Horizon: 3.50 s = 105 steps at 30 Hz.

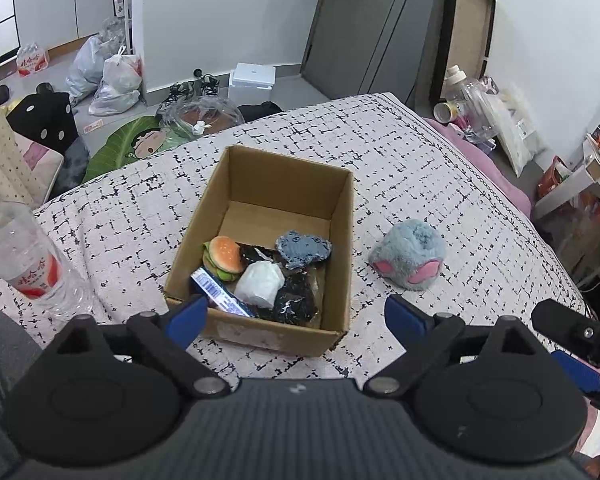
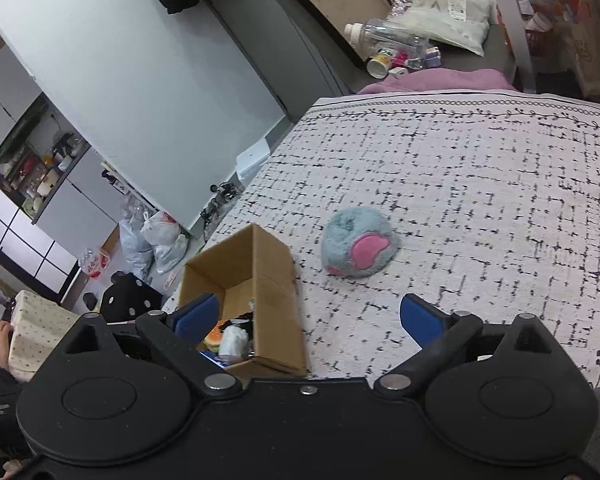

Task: Organize soft objects
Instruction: 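Withdraw both tools from the box toward the grey-pink plush, then lower the right tool onto the grey-pink plush and close it, then lift the grey-pink plush with the right tool and carry it over the box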

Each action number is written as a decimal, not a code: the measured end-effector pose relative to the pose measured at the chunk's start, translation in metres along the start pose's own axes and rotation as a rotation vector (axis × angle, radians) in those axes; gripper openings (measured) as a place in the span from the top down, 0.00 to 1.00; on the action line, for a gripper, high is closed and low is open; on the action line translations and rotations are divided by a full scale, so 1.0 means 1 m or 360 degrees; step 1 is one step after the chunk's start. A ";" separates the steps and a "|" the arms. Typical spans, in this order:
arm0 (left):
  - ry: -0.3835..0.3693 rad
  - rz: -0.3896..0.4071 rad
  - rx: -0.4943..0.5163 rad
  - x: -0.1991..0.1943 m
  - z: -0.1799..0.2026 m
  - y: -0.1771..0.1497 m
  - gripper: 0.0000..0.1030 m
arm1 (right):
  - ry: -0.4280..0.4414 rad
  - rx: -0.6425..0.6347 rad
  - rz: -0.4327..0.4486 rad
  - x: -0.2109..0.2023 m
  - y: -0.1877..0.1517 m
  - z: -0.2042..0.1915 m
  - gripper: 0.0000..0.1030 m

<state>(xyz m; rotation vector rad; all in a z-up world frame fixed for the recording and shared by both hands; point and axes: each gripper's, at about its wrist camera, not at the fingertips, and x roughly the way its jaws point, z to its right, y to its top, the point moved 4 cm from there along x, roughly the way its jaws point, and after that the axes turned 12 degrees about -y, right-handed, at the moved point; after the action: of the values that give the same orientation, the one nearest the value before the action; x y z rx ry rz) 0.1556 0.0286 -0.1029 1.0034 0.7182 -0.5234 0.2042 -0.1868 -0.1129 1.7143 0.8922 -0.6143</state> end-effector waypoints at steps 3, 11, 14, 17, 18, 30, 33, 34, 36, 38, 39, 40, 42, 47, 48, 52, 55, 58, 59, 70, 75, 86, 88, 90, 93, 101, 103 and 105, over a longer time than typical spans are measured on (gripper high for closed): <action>-0.0005 -0.0001 0.0023 0.003 0.008 -0.001 0.08 | 0.0005 0.0023 -0.0005 0.002 0.001 0.010 0.05; -0.0027 -0.0023 0.0044 0.015 0.028 -0.002 0.08 | 0.0031 0.0102 -0.0010 0.011 0.009 0.031 0.05; -0.0018 -0.0011 0.0047 0.020 0.034 -0.002 0.08 | 0.0039 0.0116 -0.0024 0.018 0.012 0.035 0.05; -0.0028 -0.0011 0.0062 0.027 0.042 -0.001 0.08 | 0.0051 0.0129 -0.0044 0.027 0.016 0.040 0.06; -0.0032 -0.0008 0.0067 0.029 0.044 -0.001 0.08 | 0.0052 0.0130 -0.0050 0.030 0.018 0.041 0.06; -0.0044 0.0052 0.0082 0.058 0.065 0.018 0.11 | 0.0112 0.0143 -0.0142 0.083 0.054 0.041 0.10; -0.0071 0.0073 0.0038 0.067 0.066 0.024 0.14 | 0.0116 0.0149 -0.0173 0.097 0.061 0.038 0.11; -0.0073 0.0072 0.0028 0.070 0.066 0.026 0.15 | 0.0119 0.0153 -0.0181 0.101 0.063 0.038 0.11; -0.0077 0.0073 0.0010 0.077 0.067 0.030 0.20 | 0.0128 0.0169 -0.0199 0.110 0.066 0.038 0.11; -0.0083 0.0073 -0.0010 0.084 0.069 0.033 0.26 | 0.0136 0.0188 -0.0209 0.118 0.068 0.040 0.13; -0.0087 0.0068 -0.0017 0.088 0.069 0.034 0.31 | 0.0140 0.0202 -0.0211 0.123 0.068 0.041 0.15; -0.0094 0.0060 -0.0022 0.093 0.070 0.035 0.34 | 0.0145 0.0222 -0.0204 0.127 0.069 0.044 0.18; -0.0115 0.0047 -0.0024 0.101 0.072 0.036 0.41 | 0.0175 0.0273 -0.0182 0.137 0.068 0.050 0.19; -0.0113 0.0040 0.0022 0.115 0.077 0.041 0.48 | 0.0146 0.0368 -0.0249 0.171 0.064 0.065 0.27; -0.0112 0.0036 0.0018 0.119 0.077 0.043 0.49 | 0.0155 0.0399 -0.0253 0.176 0.063 0.068 0.27; -0.0118 0.0019 -0.0010 0.134 0.074 0.048 0.52 | 0.0172 0.0488 -0.0334 0.202 0.058 0.073 0.31; -0.0120 -0.0004 -0.0018 0.146 0.074 0.049 0.56 | 0.0184 0.0487 -0.0360 0.209 0.054 0.070 0.33; -0.0117 -0.0011 -0.0013 0.155 0.076 0.050 0.59 | 0.0177 0.0453 -0.0375 0.212 0.054 0.066 0.35; -0.0119 -0.0017 -0.0012 0.158 0.077 0.050 0.59 | 0.0187 0.0461 -0.0382 0.213 0.053 0.066 0.35; -0.0104 -0.0077 -0.0048 0.183 0.080 0.037 0.61 | 0.0175 0.0376 -0.0398 0.216 0.048 0.066 0.81; -0.0157 -0.0117 -0.0087 0.191 0.085 0.029 0.61 | 0.0192 0.0416 -0.0403 0.209 0.044 0.079 0.83; -0.0141 -0.0155 -0.0077 0.212 0.090 0.027 0.61 | 0.0211 0.0499 -0.0436 0.207 0.041 0.093 0.84; -0.0136 -0.0175 -0.0095 0.215 0.089 0.026 0.61 | 0.0218 0.0508 -0.0443 0.208 0.041 0.094 0.84; -0.0130 -0.0184 -0.0092 0.217 0.088 0.024 0.61 | 0.0223 0.0513 -0.0448 0.207 0.040 0.095 0.84; -0.0131 -0.0193 -0.0126 0.219 0.083 0.019 0.61 | 0.0231 0.0519 -0.0459 0.209 0.039 0.095 0.84; -0.0190 -0.0181 -0.0218 0.218 0.073 0.020 0.70 | 0.0287 0.0589 -0.0473 0.211 0.040 0.090 0.72; -0.0215 -0.0178 -0.0240 0.216 0.070 0.019 0.71 | 0.0310 0.0605 -0.0471 0.212 0.041 0.090 0.62; -0.0240 -0.0174 -0.0247 0.214 0.069 0.018 0.71 | 0.0308 0.0607 -0.0467 0.213 0.041 0.088 0.52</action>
<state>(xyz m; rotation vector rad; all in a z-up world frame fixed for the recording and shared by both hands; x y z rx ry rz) 0.3297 -0.0396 -0.2289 0.7745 0.6709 -0.6221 0.3651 -0.2206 -0.2791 2.0248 1.2385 -0.8668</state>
